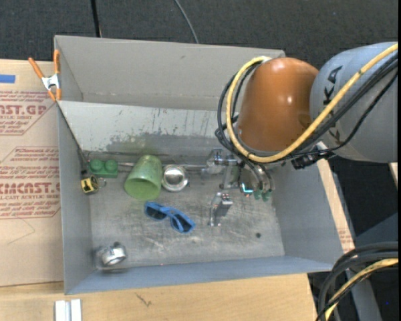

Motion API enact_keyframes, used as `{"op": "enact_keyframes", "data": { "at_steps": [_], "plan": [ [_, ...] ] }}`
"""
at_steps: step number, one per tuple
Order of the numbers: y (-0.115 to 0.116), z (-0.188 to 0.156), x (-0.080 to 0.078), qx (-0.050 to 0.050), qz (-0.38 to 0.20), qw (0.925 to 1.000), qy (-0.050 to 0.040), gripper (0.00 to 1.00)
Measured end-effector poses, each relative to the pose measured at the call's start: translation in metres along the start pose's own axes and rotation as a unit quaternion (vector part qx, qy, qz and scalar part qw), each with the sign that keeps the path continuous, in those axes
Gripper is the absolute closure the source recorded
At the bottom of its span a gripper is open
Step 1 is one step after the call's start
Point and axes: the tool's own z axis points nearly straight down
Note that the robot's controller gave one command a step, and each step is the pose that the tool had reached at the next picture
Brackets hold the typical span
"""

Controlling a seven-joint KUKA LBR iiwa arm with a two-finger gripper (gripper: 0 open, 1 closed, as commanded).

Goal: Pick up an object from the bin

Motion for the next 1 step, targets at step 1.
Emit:
{"op": "enact_keyframes", "data": {
  "at_steps": [1],
  "plan": [
    [0.0534, 0.1252, -0.0206, -0.001, 0.035, 0.9994, -0.0062, 0.0]
  ]
}}
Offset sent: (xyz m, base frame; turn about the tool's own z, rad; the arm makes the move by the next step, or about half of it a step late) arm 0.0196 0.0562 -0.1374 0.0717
